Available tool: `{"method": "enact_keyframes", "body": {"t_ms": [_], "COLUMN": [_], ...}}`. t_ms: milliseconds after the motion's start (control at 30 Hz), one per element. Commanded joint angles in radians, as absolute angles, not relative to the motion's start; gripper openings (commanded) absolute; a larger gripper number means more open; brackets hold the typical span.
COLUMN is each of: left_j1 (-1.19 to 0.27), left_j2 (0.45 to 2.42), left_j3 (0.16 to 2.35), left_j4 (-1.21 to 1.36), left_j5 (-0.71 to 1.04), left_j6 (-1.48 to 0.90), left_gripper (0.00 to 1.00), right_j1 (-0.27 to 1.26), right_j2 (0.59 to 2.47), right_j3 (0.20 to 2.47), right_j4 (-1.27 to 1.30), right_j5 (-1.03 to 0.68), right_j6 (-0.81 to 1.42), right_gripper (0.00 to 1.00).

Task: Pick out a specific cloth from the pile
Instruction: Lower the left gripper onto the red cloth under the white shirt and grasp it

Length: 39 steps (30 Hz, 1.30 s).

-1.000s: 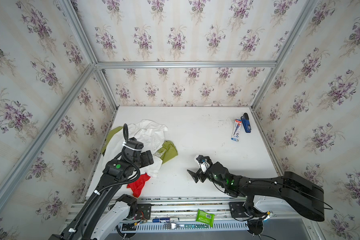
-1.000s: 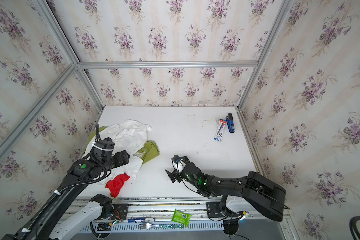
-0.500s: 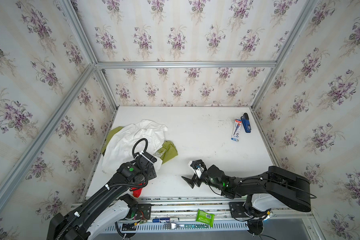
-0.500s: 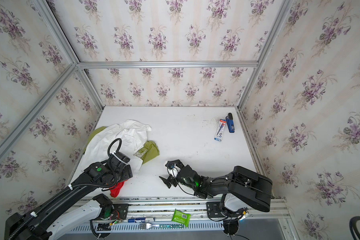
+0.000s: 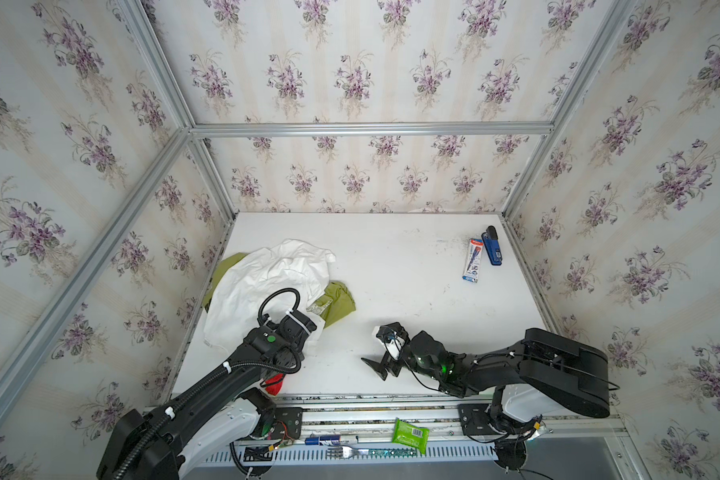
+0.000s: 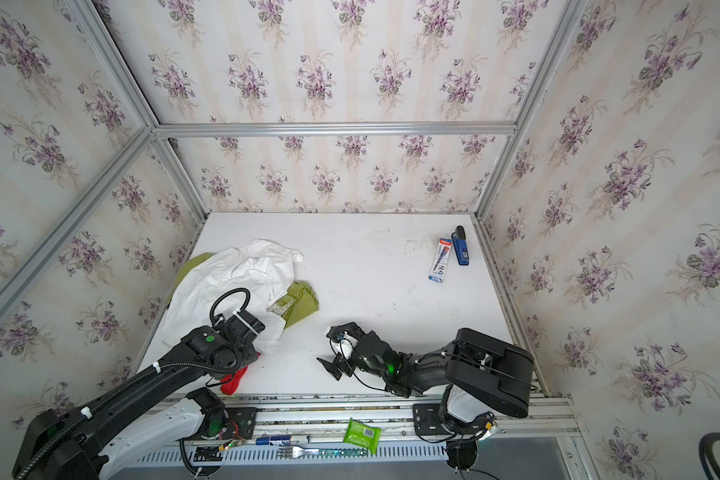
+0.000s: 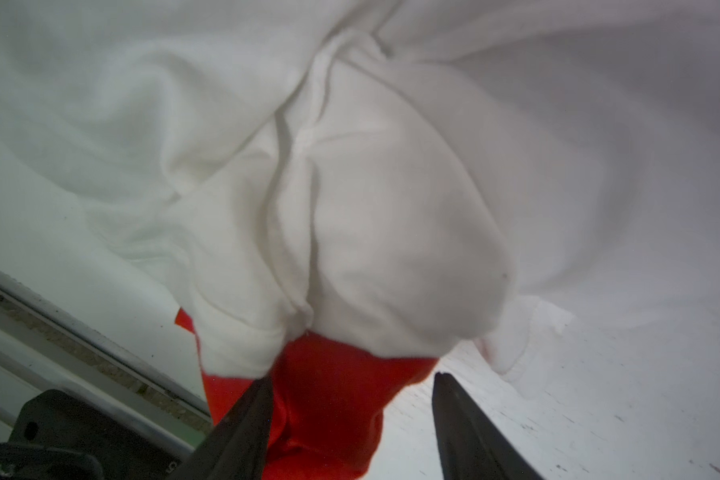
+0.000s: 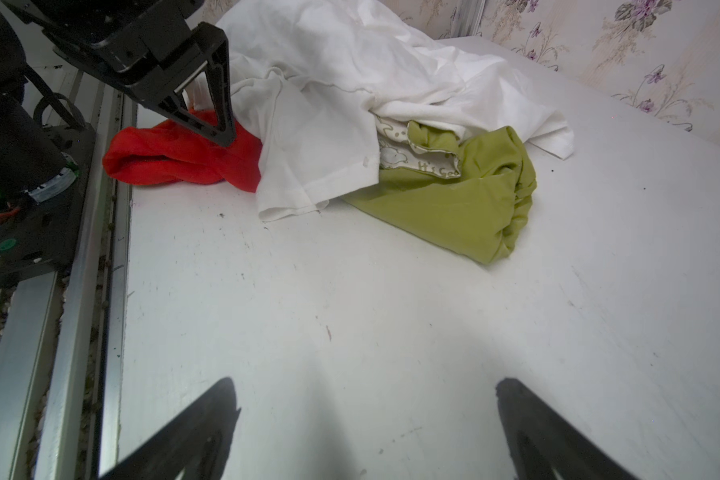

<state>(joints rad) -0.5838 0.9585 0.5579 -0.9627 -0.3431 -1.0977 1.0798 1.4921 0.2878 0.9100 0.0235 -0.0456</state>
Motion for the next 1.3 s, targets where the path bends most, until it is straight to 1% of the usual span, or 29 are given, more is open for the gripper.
{"method": "enact_keyframes", "body": {"t_ms": [0,300,533,800,1033,1267], "left_j1": [-0.584,-0.584,-0.586,-0.586,-0.586,-0.585], "left_j2": [0.977,1.068,1.078,1.067,1.031,1.011], "left_j3": [0.553,0.535,0.525,0.516,0.517,0.537], "left_j4": [-0.957,-0.913,-0.885,-0.873,-0.876,-0.886], "left_j5": [-0.381,-0.391,-0.397,-0.406,-0.409,-0.414], "left_j6": [-1.123,-1.136,-1.124,-1.121,-1.115,-1.097], "left_gripper": [0.63,0.56,0.37,0.2,0.14,0.11], "right_j1": [1.083,1.083,1.085,1.086,1.086,1.086], "right_j2": [1.5,1.495,1.493,1.484,1.492,1.482], "right_j3": [0.3,0.294,0.275,0.269,0.266,0.268], "right_j4": [0.959,0.969,0.985,0.986,0.991,0.988], "right_j5": [0.023,0.043,0.055,0.073,0.078,0.081], "right_j6": [-0.042,-0.054,-0.048,-0.061,-0.064,-0.066], "right_gripper": [1.0,1.0,1.0,1.0,1.0,1.0]}}
